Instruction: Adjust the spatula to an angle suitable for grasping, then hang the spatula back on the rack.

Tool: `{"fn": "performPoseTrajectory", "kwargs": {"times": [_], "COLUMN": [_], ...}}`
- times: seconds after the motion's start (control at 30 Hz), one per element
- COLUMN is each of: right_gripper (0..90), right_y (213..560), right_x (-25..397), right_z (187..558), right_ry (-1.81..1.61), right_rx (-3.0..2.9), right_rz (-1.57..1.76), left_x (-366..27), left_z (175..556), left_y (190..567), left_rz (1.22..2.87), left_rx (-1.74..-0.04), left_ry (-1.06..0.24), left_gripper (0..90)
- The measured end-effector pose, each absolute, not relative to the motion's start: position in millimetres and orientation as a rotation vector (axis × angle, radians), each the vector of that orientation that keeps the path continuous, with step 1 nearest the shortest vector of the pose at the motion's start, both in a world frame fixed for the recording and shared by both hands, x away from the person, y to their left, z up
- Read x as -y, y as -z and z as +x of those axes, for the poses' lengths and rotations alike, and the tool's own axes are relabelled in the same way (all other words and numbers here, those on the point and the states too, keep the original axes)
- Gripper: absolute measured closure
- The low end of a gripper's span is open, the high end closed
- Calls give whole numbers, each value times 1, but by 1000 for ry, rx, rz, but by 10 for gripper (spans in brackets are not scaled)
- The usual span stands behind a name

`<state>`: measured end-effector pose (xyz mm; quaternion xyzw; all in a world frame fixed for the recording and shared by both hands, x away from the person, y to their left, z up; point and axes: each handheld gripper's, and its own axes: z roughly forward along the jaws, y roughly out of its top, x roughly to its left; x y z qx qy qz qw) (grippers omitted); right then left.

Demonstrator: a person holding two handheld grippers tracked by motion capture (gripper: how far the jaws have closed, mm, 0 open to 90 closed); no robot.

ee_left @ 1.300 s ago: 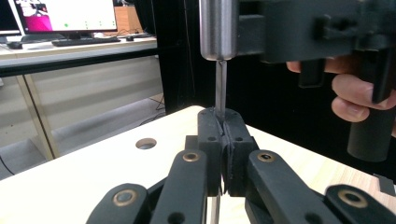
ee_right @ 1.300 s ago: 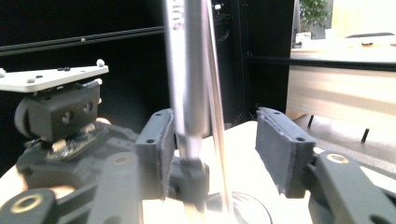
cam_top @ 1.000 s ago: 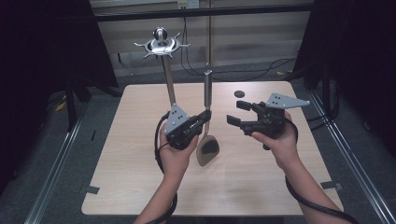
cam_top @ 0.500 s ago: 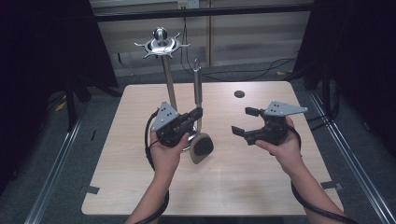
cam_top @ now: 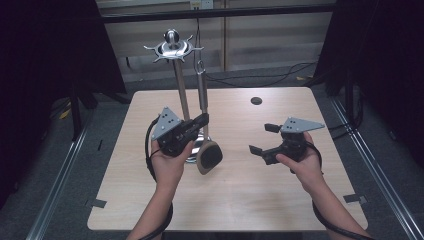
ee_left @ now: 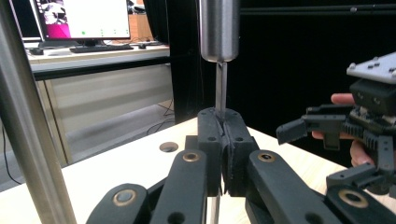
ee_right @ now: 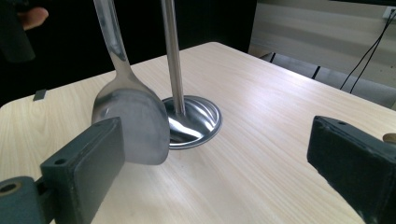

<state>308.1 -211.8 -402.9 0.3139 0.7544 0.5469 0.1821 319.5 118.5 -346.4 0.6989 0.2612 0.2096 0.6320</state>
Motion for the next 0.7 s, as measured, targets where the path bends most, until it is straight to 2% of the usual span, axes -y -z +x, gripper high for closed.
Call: {"fn": "performPoseTrajectory", "kwargs": {"times": [0.7], "right_gripper": [36], "right_y": [410], "right_x": [217], "right_z": [304], "right_ry": [-1550], "right_rx": [-2134], "right_rz": [880], "left_x": [-134], "left_z": [330], "left_y": [342], "left_rz": [1582], "left_rx": [-617], "left_ry": [-474], "left_gripper": [879]}}
